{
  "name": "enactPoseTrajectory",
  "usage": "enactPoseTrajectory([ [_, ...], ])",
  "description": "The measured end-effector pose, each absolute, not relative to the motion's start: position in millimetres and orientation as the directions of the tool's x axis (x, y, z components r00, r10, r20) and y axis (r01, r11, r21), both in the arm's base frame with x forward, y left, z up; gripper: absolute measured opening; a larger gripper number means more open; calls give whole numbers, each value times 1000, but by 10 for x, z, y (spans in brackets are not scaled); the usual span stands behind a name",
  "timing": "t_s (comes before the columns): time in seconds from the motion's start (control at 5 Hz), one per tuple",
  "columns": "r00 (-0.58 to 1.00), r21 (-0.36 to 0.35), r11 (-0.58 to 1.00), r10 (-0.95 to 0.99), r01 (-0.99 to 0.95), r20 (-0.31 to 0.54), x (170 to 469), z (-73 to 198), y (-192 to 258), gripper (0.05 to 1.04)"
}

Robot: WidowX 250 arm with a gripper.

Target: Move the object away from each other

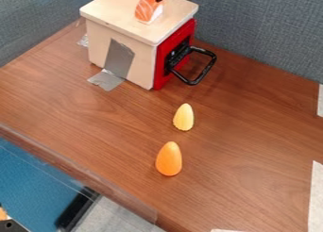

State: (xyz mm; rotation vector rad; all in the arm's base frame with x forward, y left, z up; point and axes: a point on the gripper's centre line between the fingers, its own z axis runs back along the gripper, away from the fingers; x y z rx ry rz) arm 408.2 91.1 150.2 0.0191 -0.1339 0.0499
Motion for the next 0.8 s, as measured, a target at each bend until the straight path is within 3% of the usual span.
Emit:
enactPoseTrajectory([
  [0.2,995,6,999,50,-51,89,4063,1316,891,1001],
  [0.4,998,4,999,-43,43,41,3856,1126,577,1001],
  [0.8,980,33,980,-199,198,27,3520,985,11,1001],
])
